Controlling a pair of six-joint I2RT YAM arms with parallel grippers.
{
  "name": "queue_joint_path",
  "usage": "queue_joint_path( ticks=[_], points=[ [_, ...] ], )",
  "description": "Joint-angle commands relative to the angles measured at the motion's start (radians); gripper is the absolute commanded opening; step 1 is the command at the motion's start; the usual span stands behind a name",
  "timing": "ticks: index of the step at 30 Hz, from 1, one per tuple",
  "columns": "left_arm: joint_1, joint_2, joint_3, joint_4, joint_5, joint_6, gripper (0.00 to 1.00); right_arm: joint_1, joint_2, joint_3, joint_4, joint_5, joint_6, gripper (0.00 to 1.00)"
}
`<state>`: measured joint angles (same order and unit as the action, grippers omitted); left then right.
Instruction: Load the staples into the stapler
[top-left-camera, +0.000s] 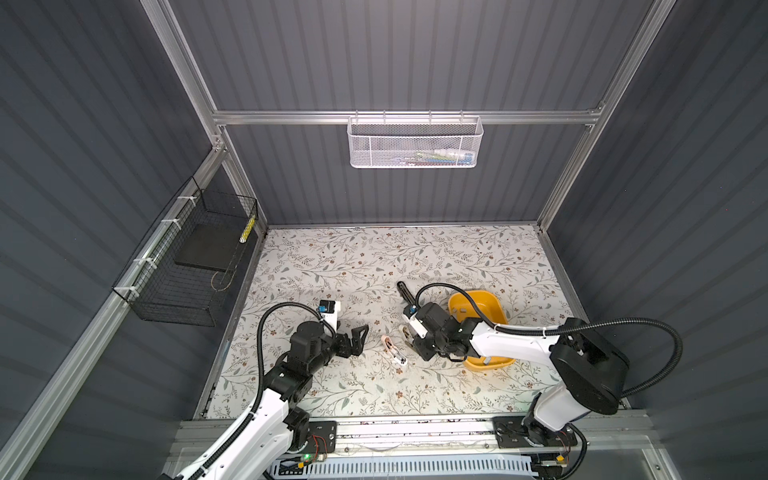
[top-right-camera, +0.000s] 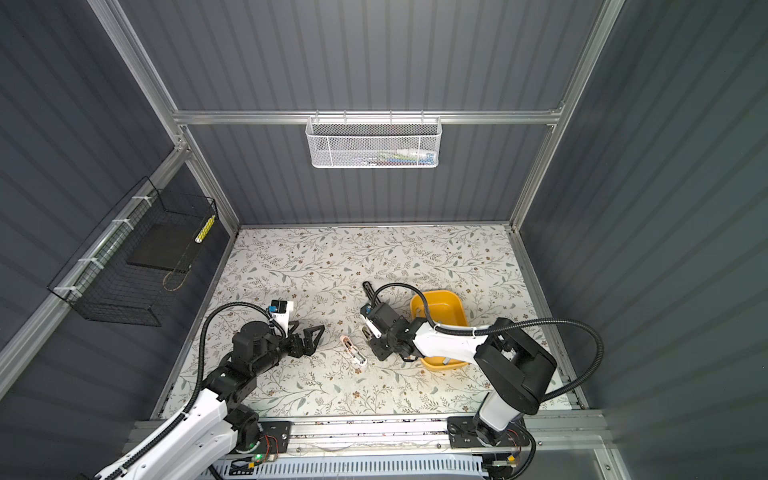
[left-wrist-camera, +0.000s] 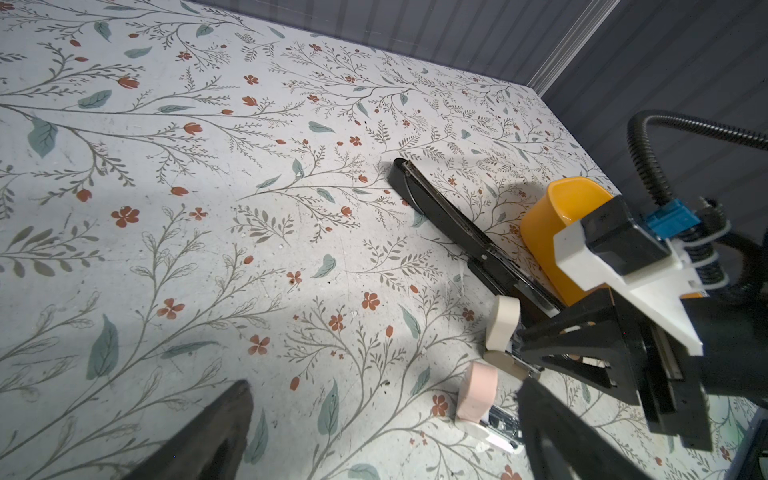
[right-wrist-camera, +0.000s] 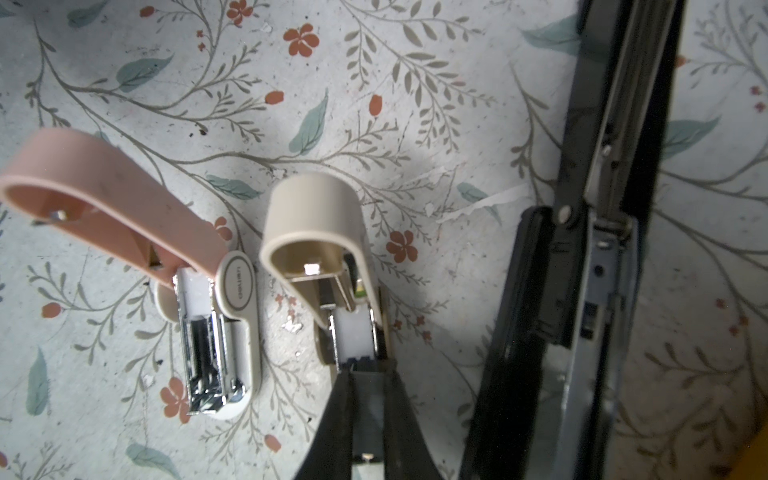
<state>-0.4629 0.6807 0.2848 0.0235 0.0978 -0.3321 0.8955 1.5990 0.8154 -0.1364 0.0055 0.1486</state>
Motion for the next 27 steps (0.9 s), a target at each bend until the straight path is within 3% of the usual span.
queue_joint_path(
  ticks=[1,27],
  points=[
    [0.0,-0.006,-0.004,0.008,0.009,0.015,1.0,-0.003,0.018,0.024,-0.021,-0.007,-0.011,0.12],
    [0.0,-0.018,-0.009,0.005,0.009,0.013,1.0,-0.001,0.03,0.025,-0.023,-0.062,-0.014,0.1]
  ],
)
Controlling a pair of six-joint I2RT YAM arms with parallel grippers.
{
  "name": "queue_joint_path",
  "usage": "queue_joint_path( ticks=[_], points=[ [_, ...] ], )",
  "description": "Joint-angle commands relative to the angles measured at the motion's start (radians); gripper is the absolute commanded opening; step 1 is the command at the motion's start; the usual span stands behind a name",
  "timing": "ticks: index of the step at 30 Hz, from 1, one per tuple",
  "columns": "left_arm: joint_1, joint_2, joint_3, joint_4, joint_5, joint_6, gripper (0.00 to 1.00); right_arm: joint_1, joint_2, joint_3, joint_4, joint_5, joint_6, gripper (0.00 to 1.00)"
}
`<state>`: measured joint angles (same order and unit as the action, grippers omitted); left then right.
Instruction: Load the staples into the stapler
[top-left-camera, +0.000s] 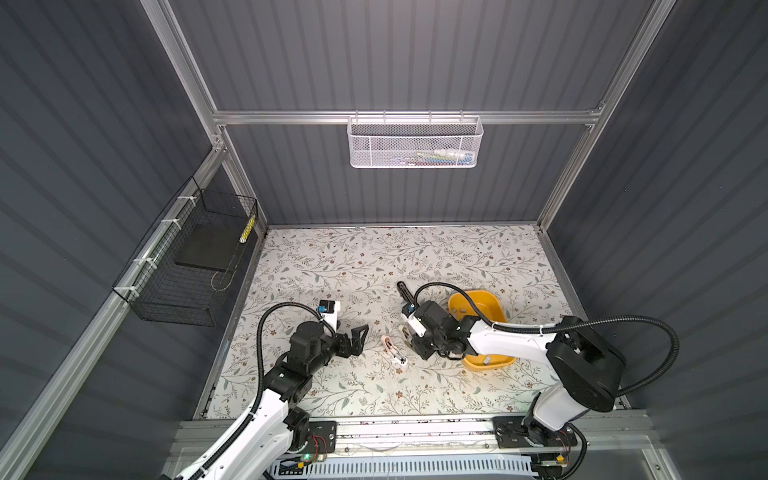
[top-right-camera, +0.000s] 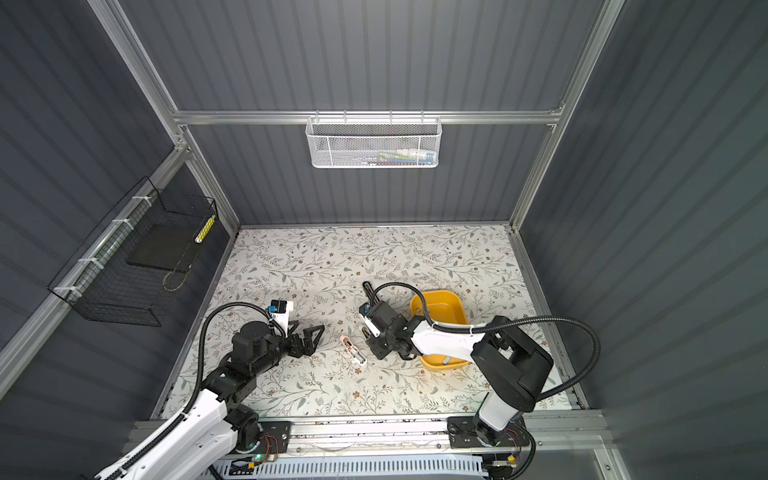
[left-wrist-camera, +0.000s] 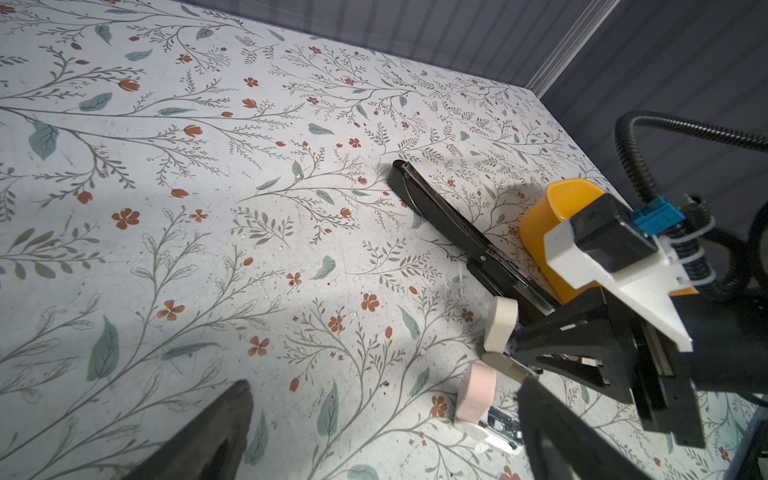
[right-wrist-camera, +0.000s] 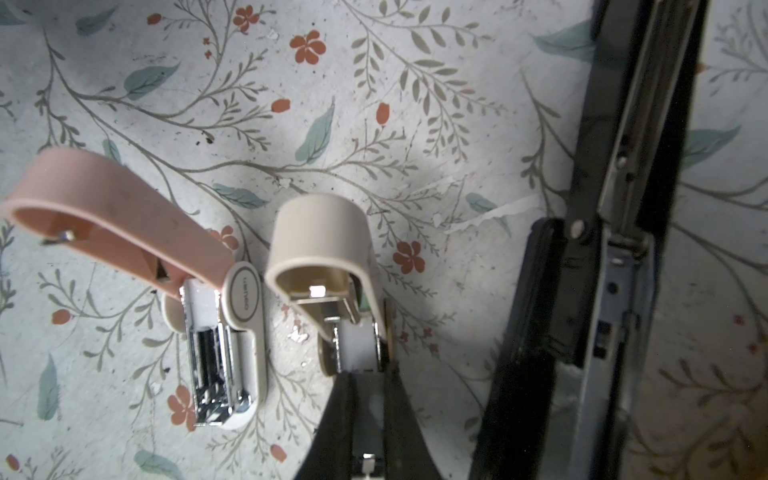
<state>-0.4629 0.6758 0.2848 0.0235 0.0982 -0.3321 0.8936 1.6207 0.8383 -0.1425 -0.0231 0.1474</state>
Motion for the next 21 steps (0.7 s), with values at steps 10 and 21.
queue_joint_path(
  ticks=[10,21],
  points=[
    [0.0,-0.01,-0.007,0.007,0.007,0.013,1.0,0.004,-0.031,-0.026,0.006,-0.021,-0.005,0.1],
    [0.0,-0.005,-0.007,0.007,0.008,0.014,1.0,0.003,-0.041,-0.033,0.013,-0.023,-0.002,0.1]
  ],
)
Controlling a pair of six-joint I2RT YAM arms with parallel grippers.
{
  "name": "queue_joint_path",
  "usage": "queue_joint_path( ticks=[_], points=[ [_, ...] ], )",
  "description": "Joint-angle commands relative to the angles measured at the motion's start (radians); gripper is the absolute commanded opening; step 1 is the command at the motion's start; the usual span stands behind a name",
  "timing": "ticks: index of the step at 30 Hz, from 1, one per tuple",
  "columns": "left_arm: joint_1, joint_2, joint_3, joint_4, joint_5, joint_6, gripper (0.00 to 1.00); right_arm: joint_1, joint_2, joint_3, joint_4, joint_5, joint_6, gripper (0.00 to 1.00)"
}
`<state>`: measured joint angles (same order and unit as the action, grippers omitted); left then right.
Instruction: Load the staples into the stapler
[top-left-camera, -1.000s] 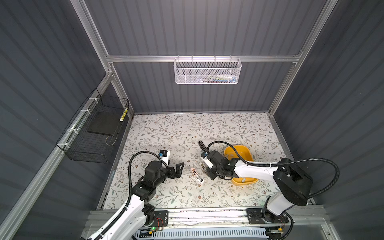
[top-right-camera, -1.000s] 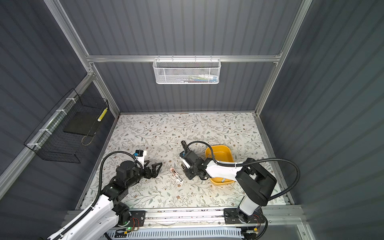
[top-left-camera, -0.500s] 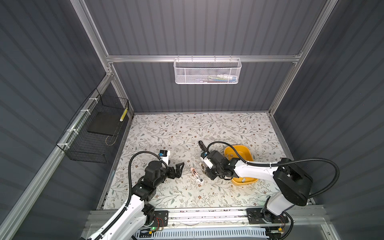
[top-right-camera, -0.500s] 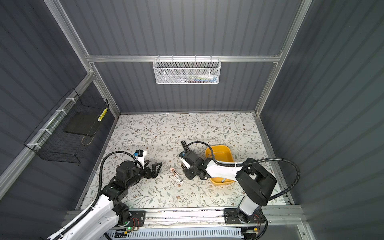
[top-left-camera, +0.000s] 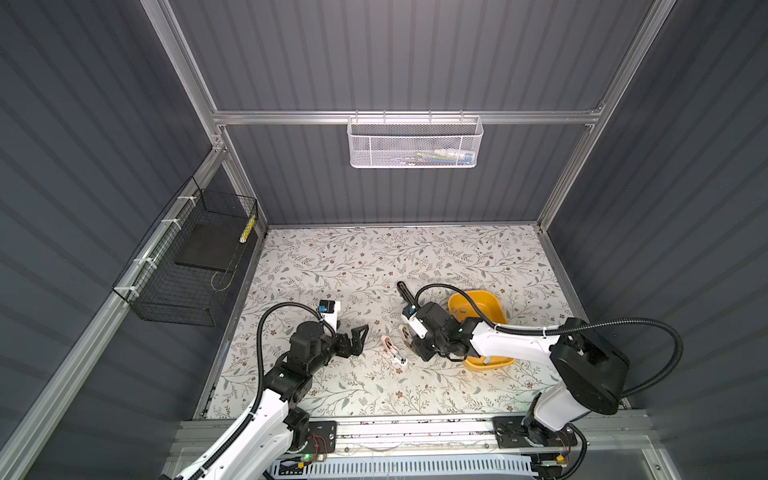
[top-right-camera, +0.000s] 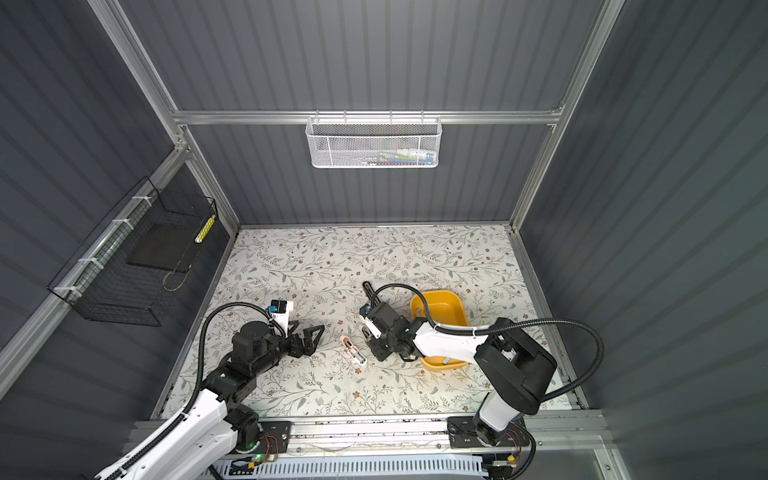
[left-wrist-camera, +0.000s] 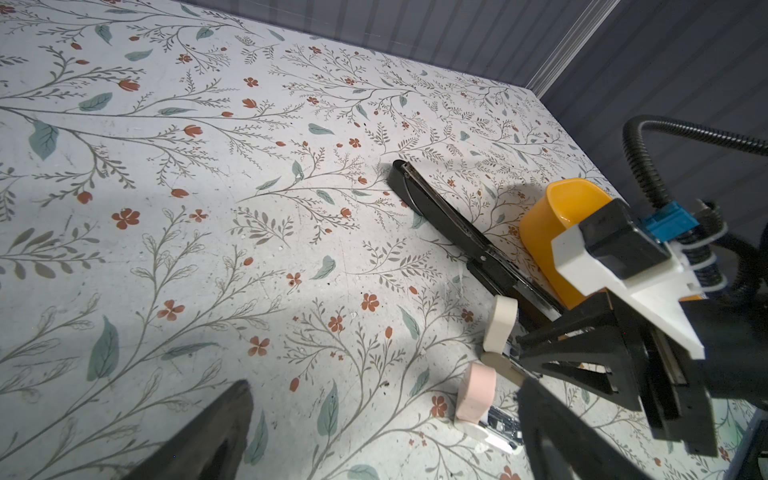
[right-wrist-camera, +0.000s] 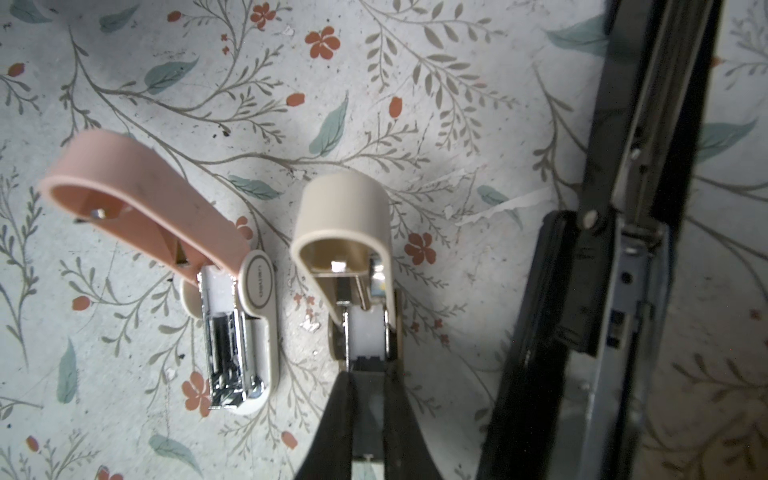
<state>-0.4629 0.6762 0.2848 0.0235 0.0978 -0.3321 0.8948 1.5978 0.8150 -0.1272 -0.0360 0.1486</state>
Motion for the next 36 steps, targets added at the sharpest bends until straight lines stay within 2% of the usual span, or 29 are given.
queue_joint_path(
  ticks=[1,36],
  points=[
    [0.0,-0.006,-0.007,0.007,0.008,0.014,1.0,0.002,-0.018,-0.01,-0.002,-0.011,-0.003,0.1],
    [0.001,-0.012,-0.009,0.006,0.008,0.013,1.0,0.003,0.032,0.021,-0.038,0.021,0.002,0.09]
  ],
)
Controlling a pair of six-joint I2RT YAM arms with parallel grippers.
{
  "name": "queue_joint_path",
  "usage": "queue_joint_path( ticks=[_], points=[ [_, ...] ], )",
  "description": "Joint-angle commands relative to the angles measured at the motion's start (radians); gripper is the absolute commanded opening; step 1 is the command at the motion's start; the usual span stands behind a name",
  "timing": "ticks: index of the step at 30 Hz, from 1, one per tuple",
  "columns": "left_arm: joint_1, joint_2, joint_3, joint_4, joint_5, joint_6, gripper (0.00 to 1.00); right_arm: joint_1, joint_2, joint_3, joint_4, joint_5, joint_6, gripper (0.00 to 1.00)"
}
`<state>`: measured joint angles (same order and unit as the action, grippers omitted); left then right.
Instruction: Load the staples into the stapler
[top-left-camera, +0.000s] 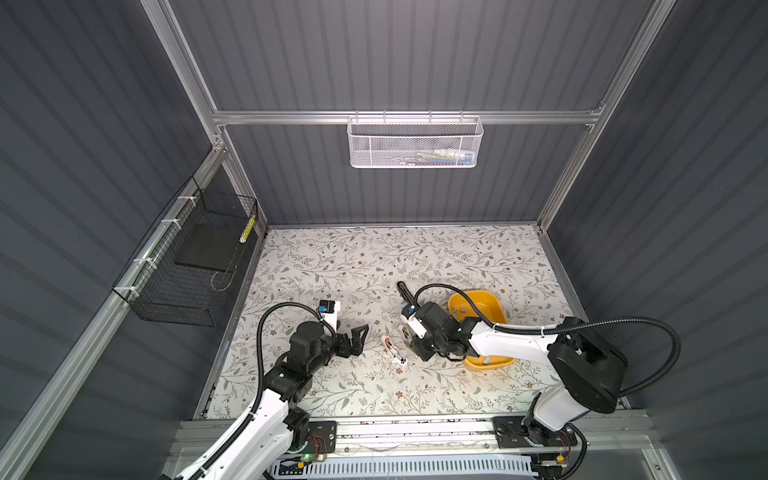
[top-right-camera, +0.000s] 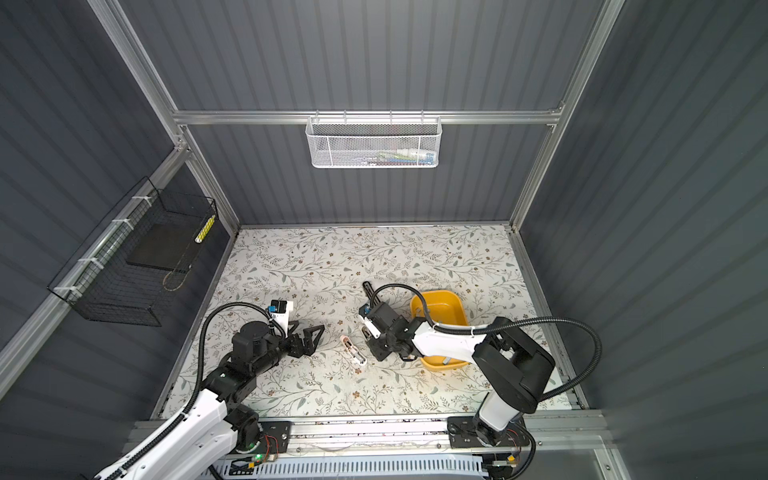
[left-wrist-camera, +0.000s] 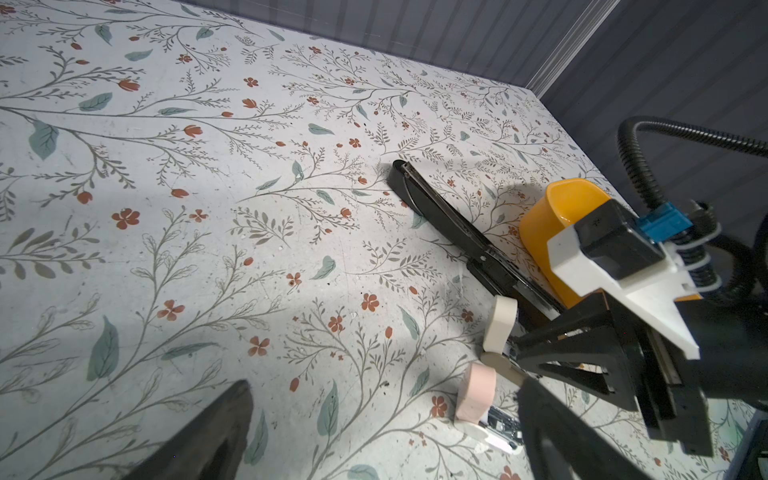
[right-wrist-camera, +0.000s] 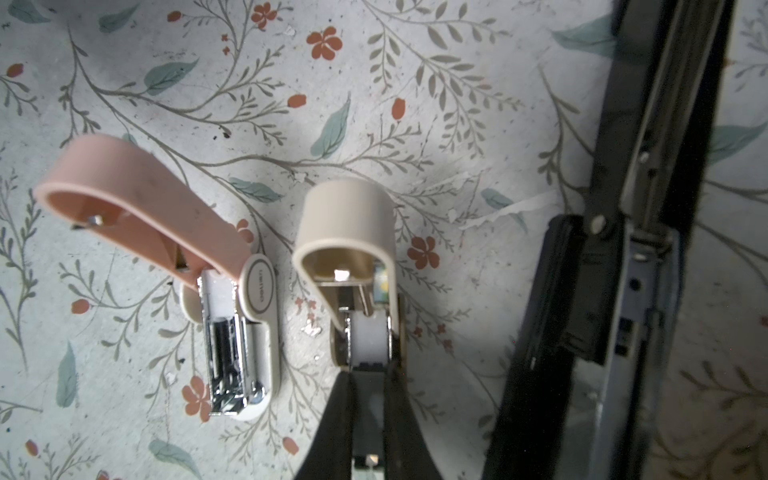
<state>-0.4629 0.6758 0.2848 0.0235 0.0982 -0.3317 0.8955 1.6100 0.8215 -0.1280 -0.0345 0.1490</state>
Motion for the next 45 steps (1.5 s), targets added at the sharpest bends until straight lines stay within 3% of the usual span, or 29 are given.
queue_joint_path(
  ticks=[1,12,45],
  points=[
    [0.0,-0.012,-0.009,0.006,0.008,0.014,1.0,0.003,0.015,0.012,-0.035,0.023,0.001,0.09],
    [0.0,-0.011,-0.009,0.006,0.009,0.011,1.0,0.004,-0.047,-0.027,0.007,0.026,0.001,0.09],
    [0.0,-0.01,-0.009,0.007,0.008,0.012,1.0,0.007,0.018,0.015,-0.003,-0.005,0.022,0.1]
  ],
)
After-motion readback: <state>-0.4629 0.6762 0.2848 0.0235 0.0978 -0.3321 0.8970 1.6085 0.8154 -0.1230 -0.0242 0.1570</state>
